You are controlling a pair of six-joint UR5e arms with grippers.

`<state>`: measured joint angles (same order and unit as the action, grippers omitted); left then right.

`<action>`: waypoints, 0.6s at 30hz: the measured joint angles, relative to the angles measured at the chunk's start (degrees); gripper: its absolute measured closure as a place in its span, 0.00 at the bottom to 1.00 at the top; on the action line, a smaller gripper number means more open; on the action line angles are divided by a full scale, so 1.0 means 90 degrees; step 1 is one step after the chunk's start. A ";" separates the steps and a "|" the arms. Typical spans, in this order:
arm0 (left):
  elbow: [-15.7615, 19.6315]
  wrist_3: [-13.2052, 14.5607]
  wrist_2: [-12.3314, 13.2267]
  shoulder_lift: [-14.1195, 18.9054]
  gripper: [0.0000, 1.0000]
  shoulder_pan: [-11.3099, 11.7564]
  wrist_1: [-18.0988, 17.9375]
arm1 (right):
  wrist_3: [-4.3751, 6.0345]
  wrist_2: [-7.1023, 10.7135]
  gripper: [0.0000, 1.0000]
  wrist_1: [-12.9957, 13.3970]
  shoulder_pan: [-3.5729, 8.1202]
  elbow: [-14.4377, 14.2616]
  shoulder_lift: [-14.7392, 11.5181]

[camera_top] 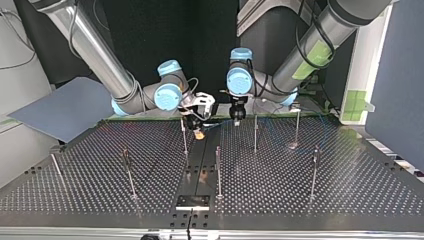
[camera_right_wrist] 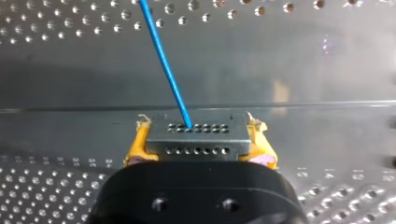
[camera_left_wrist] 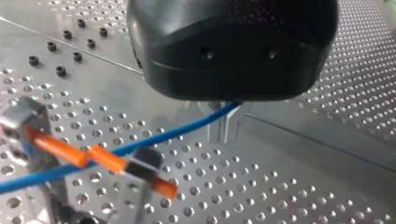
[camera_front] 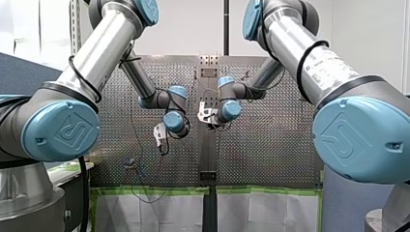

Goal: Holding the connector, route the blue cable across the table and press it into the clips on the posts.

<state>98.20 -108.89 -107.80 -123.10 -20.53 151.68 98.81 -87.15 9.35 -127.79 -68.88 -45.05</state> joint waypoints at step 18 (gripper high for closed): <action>0.0004 -0.0127 -0.0019 0.0833 1.00 -0.0158 0.0782 | 0.0074 0.0007 1.00 -0.0642 0.0149 -0.0087 -0.0870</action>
<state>98.24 -110.03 -107.97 -115.61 -21.95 158.72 99.48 -87.08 3.57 -126.45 -69.66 -52.88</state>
